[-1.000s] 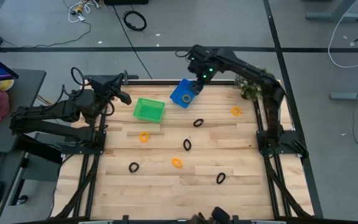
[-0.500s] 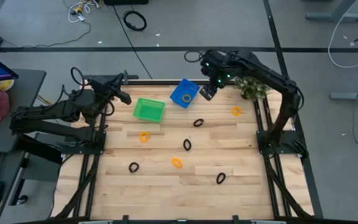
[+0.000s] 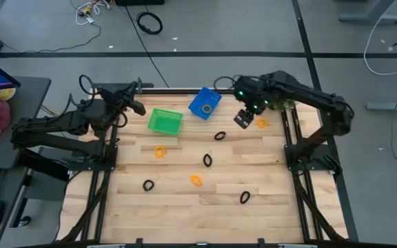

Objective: Sort spring keychains into baskets
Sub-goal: Put the yellow spring keychain into the blue basket

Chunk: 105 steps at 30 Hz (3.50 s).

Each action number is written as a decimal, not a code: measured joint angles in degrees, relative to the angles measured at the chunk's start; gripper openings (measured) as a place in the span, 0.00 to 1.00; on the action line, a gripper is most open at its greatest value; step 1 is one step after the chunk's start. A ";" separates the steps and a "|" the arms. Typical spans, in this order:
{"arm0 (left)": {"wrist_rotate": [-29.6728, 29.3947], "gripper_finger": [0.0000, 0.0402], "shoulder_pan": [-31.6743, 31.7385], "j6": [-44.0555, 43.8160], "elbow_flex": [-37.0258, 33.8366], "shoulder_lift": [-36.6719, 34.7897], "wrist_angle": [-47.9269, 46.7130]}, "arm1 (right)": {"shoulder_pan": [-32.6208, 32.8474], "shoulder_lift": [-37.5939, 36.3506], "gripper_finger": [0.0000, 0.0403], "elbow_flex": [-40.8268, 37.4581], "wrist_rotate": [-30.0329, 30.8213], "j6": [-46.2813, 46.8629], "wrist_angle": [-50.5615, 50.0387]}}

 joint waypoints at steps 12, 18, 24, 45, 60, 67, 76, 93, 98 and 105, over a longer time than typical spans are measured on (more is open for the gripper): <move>3.91 0.01 0.00 -13.69 -0.01 0.12 -7.24 | 2.11 -16.69 0.50 -28.47 -1.03 12.19 9.12; 5.09 0.01 0.00 -14.60 0.01 2.10 -7.23 | 0.56 -17.08 0.55 -37.96 0.33 13.72 10.99; 9.73 0.01 0.00 -16.45 0.01 5.05 -7.16 | -0.83 -17.02 0.64 -44.04 1.37 12.16 18.90; 15.46 0.01 0.00 -20.19 0.01 12.37 0.85 | -20.25 -7.47 0.61 -52.30 -1.39 -19.76 37.16; 15.46 0.01 0.00 -20.13 0.01 12.39 0.68 | -21.96 1.93 0.61 -52.30 -1.82 -31.75 41.20; 15.45 0.01 0.00 -20.11 0.01 12.39 0.66 | -21.96 3.22 0.61 -52.13 -2.08 -34.31 42.24; 15.47 0.01 0.00 -20.09 0.01 12.39 0.61 | -21.35 3.28 0.38 -52.19 -4.60 -34.19 42.30; 15.45 0.01 0.00 -19.17 0.01 12.39 0.63 | -18.67 0.57 0.01 -49.21 -7.24 -33.71 35.36; 15.45 0.01 0.00 -18.12 0.01 12.39 0.66 | -15.45 -5.01 0.00 -45.43 -6.53 -33.21 26.47; 15.44 0.01 0.00 -17.97 0.01 12.39 0.66 | -5.94 -11.95 0.00 -36.41 -9.96 -28.26 16.40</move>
